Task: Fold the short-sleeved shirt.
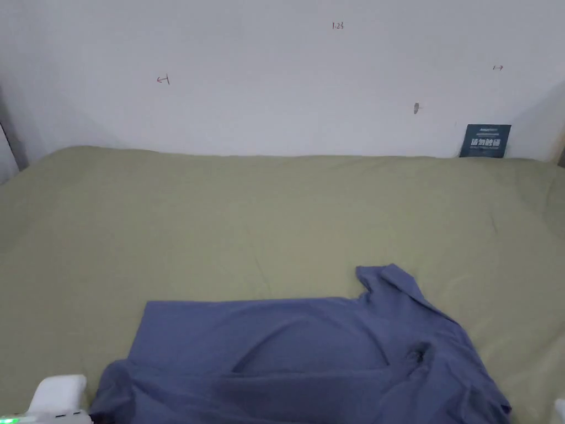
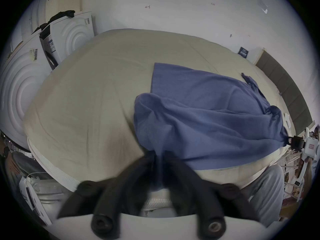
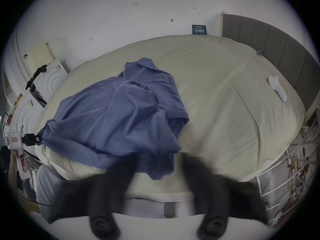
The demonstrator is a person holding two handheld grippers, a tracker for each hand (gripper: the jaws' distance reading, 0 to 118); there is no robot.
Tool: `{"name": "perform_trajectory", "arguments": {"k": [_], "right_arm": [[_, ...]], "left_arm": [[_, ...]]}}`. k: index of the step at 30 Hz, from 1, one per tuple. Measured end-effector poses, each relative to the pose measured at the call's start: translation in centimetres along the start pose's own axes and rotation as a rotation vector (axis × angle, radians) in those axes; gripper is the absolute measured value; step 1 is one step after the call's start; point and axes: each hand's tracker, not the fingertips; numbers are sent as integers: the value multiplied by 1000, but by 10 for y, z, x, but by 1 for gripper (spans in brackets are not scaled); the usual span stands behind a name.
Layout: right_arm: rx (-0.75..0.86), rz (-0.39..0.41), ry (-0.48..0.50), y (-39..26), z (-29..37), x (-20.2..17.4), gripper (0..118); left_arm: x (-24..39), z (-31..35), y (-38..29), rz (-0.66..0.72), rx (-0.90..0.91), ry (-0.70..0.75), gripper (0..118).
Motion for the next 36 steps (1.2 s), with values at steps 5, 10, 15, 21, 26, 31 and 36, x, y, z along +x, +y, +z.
{"name": "perform_trajectory", "arguments": {"k": [5,10,15,21,26,31,36], "right_arm": [[63,57,-55,6,23,-13,112],[151,76,-70,47,22,-22,70],[237,47,-87,85,4,-32,2],[240,60,-86,117,-26,-29,2],[203,61,-85,132,-47,-31,2],[157,69,-91,145,-72,-25,2],[97,102,-108,163,-104,-13,3]], "left_arm": [[8,20,6,14,57,65,114],[22,20,51,12,170,80,74],[25,-23,100,25,196,61,1],[19,-108,166,3,98,83,1],[29,-149,182,21,31,134,118],[49,-168,183,-3,-34,179,117],[38,-168,189,-46,-56,179,87]]}}
